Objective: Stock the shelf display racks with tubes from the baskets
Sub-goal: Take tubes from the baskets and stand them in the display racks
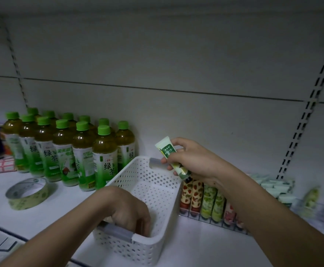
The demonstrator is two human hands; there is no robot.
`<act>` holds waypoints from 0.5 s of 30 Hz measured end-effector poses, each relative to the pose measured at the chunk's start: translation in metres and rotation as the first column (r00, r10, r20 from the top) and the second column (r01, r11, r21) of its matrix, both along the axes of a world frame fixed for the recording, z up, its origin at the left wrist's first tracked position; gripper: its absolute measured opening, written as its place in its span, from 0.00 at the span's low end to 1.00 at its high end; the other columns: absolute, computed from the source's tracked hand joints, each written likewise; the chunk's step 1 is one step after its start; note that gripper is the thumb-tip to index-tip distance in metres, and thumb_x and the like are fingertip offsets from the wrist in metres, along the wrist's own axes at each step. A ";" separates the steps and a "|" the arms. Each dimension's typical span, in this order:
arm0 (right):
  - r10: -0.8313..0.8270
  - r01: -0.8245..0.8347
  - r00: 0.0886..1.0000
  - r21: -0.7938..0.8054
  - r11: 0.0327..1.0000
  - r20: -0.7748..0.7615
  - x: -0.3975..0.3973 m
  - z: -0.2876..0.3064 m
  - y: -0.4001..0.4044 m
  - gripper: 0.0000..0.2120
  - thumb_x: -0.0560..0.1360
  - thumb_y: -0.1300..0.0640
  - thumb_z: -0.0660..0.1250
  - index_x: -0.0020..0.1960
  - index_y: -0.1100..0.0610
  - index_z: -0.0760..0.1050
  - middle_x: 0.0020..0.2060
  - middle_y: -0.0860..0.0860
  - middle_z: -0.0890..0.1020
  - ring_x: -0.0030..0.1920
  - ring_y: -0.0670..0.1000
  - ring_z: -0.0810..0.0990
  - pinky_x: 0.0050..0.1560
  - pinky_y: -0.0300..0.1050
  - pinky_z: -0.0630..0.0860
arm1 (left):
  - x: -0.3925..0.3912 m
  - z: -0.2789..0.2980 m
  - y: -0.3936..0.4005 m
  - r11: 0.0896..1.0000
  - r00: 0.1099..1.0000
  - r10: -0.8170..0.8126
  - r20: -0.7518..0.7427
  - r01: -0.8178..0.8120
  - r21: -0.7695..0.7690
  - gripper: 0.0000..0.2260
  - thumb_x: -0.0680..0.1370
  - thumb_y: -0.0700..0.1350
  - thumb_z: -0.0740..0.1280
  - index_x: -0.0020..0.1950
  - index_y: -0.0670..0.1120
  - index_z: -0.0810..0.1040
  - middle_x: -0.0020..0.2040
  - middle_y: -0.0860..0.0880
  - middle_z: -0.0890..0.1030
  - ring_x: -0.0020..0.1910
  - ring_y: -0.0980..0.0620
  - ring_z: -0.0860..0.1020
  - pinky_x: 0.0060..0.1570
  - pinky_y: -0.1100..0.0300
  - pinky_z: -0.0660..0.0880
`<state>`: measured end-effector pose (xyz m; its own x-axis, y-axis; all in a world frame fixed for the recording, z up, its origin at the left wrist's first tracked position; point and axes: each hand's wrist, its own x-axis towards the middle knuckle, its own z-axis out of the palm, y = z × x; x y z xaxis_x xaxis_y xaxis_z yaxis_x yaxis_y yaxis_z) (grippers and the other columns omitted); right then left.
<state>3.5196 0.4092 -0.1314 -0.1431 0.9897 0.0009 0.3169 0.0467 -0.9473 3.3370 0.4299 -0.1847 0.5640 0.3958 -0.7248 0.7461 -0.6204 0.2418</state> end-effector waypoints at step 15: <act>-0.050 0.056 0.991 0.040 0.998 -0.122 0.017 0.011 -0.051 0.12 0.75 0.63 0.68 0.57 0.53 0.76 0.52 0.60 0.84 0.42 0.51 0.82 0.40 0.47 0.77 | -0.022 0.016 -0.003 0.859 0.324 0.400 0.857 -0.460 -0.227 0.07 0.75 0.41 0.70 0.47 0.37 0.77 0.43 0.44 0.81 0.45 0.47 0.82 0.47 0.59 0.80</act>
<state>3.5369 0.3579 -0.1202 -0.0866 0.9945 0.0582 0.2031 0.0749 -0.9763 3.3149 0.4264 -0.1689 0.6002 0.7977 0.0586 0.3271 -0.3116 0.8921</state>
